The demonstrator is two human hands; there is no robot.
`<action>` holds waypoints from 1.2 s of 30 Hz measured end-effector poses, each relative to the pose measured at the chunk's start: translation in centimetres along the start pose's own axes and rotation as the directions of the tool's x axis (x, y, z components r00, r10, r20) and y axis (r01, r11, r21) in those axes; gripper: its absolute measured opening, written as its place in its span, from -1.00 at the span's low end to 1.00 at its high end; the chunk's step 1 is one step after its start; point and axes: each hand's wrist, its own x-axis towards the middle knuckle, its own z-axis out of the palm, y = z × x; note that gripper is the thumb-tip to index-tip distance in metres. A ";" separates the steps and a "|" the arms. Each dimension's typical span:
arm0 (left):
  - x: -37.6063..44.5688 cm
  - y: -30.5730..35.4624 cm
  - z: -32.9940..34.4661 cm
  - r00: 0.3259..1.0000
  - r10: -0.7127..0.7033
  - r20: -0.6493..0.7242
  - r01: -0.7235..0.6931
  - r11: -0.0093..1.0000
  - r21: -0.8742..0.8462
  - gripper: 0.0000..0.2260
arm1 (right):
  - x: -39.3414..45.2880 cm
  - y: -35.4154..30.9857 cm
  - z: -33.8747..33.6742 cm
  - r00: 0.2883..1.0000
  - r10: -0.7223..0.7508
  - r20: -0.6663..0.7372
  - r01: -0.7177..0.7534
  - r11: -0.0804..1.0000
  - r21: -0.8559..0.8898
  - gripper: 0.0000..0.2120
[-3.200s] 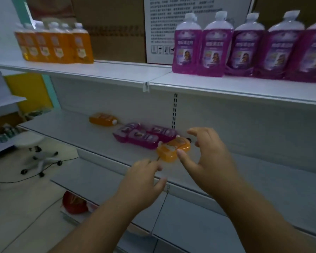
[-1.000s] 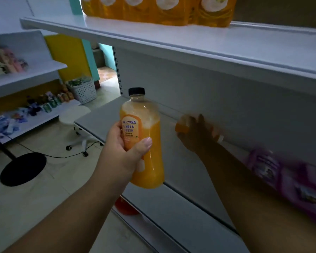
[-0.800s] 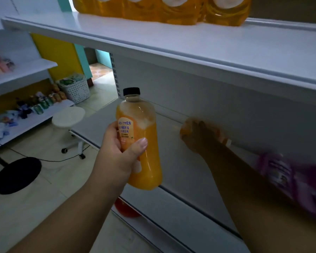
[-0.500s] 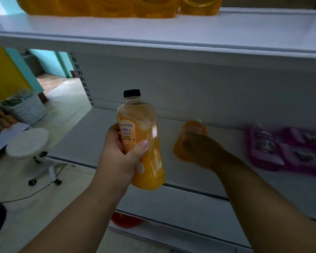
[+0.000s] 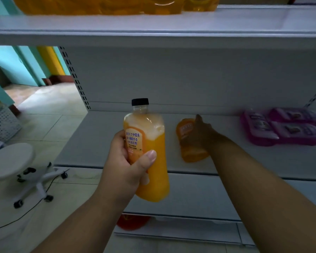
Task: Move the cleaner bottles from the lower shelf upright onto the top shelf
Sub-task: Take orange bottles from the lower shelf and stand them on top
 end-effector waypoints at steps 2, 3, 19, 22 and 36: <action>-0.5 0.4 -0.2 1.000 0.017 -0.001 -0.017 1.000 -0.004 -0.32 | -1.4 -0.1 1.4 0.995 -0.082 -0.062 0.087 0.993 0.083 0.26; -0.7 0.6 -0.3 1.000 0.030 -0.004 -0.030 1.000 -0.008 -0.33 | -2.2 -0.2 2.0 0.984 -0.129 -0.125 0.145 0.981 0.129 0.26; -11.8 5.6 6.1 0.957 0.251 -0.146 -0.235 0.964 0.122 -0.38 | -18.5 9.2 -1.1 0.869 -0.421 -0.260 0.430 0.382 0.818 -0.35; -14.2 7.3 7.9 0.934 0.318 -0.161 -0.291 0.941 0.172 -0.41 | -21.7 11.0 -3.8 0.808 -0.474 -0.349 0.515 0.281 0.810 -0.21; -11.9 19.3 8.4 0.781 0.607 -0.145 -0.569 0.789 0.232 -0.38 | -27.6 2.6 -16.8 0.412 -0.576 -0.706 0.910 0.232 0.342 -0.22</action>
